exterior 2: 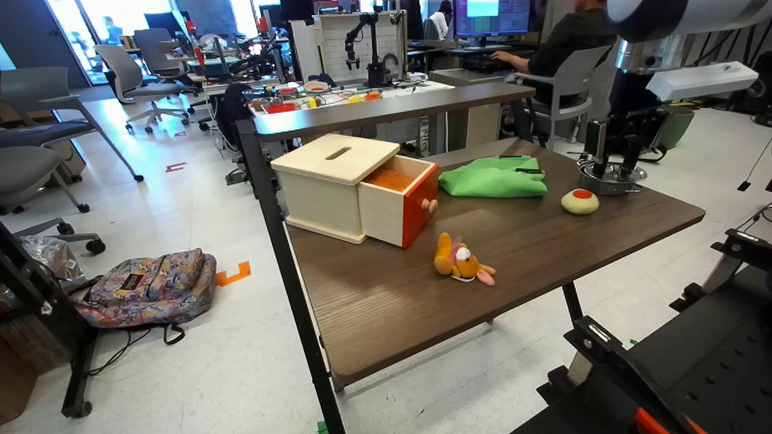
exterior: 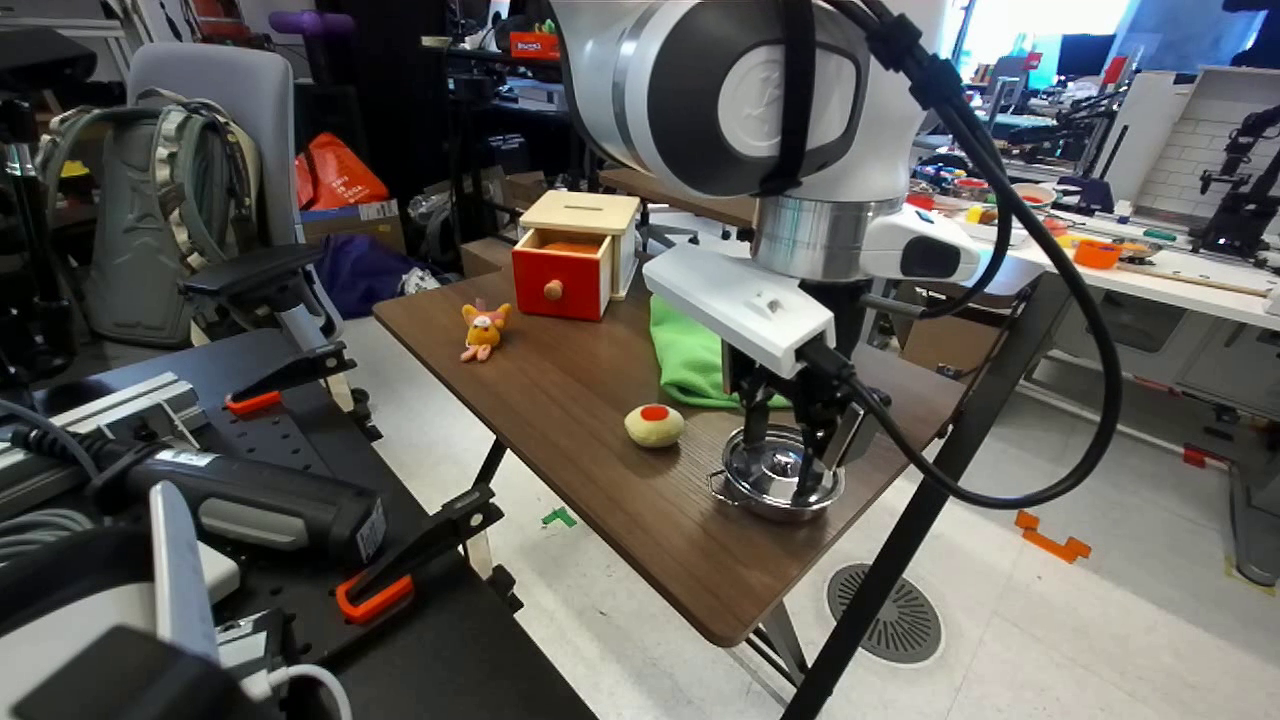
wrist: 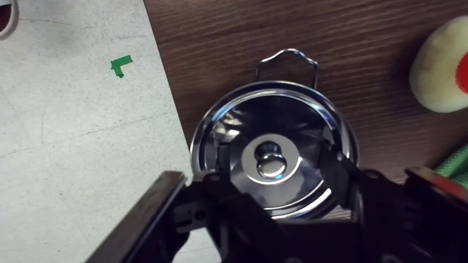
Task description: Uncover the pot
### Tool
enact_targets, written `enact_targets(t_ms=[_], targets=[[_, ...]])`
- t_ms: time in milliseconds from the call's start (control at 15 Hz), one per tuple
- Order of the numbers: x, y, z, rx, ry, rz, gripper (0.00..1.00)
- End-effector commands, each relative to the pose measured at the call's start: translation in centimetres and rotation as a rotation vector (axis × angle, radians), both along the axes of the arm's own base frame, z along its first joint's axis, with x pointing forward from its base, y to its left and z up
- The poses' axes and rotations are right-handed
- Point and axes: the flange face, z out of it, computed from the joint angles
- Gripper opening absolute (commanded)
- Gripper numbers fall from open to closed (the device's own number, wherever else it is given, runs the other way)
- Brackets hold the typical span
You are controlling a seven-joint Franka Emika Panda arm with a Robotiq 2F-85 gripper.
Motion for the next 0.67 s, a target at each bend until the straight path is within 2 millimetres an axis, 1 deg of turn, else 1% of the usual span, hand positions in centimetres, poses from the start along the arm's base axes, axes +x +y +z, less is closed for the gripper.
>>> enact_targets(t_ms=[0,67,267,333,467,600], targets=[[-0.4,-0.1,0.5,0.009,0.016,0.019,0.34],[-0.2,-0.2,0.6,0.008,0.013,0.02,0.28],[-0.2,-0.1,0.9,0.009,0.013,0.019,0.04],[-0.3,-0.1,1.1,0.009,0.009,0.016,0.01],[-0.6,0.0,1.8,0.015,0.0,0.02,0.05],[-1.2,0.2,3.1,0.019,-0.026,0.022,0.05]])
